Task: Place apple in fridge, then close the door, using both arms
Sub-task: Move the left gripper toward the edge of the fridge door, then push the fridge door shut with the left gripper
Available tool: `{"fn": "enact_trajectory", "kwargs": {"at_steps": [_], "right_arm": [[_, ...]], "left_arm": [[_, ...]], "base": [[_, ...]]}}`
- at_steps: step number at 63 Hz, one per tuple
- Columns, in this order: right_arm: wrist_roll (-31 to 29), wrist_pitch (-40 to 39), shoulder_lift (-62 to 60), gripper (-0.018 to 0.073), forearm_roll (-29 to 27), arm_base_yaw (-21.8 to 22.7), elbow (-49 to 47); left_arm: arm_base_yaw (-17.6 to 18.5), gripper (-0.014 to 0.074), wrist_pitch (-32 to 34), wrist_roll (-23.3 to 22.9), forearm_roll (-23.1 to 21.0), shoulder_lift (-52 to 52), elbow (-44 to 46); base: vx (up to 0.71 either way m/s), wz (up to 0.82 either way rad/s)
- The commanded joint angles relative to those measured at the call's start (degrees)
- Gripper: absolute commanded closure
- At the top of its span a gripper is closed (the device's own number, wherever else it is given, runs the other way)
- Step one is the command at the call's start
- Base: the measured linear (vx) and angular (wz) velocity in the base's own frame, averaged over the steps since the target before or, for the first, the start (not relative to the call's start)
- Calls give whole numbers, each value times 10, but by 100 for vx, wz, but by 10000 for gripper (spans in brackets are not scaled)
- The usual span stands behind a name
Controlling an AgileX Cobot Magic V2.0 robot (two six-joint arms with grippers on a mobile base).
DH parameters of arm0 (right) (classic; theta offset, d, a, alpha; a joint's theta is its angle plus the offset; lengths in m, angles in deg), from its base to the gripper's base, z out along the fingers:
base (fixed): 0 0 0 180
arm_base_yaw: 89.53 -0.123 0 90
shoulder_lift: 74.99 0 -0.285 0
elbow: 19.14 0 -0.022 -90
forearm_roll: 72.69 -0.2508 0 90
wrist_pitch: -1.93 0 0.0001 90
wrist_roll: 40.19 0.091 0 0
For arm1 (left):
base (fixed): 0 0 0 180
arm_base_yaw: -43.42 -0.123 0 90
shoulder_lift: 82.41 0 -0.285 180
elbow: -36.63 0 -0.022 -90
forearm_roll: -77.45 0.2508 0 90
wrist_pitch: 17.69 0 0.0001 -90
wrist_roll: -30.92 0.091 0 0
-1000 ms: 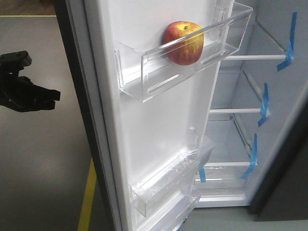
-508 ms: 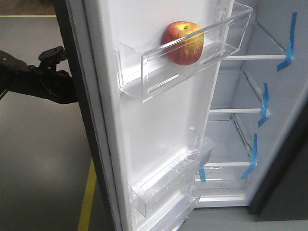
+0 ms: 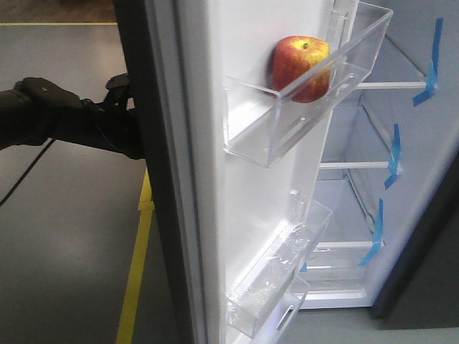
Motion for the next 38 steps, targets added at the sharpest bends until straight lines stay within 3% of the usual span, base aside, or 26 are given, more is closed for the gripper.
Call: {"fn": "enact_trajectory", "kwargs": {"at_steps": [1,24,38], "right_arm": [[-5,-28,7,40,-21,3,-14],[-5,-28,7,40,-21,3,-14],[-5,-28,7,40,-21,3,-14]], "left_arm": [[38,603,-16,8,-38,-32,18],[177,603,46,23,-52,-32,18],[224,603,54,23,-49,-32,18]], "base": [[0,0],[0,0],[0,0]]}}
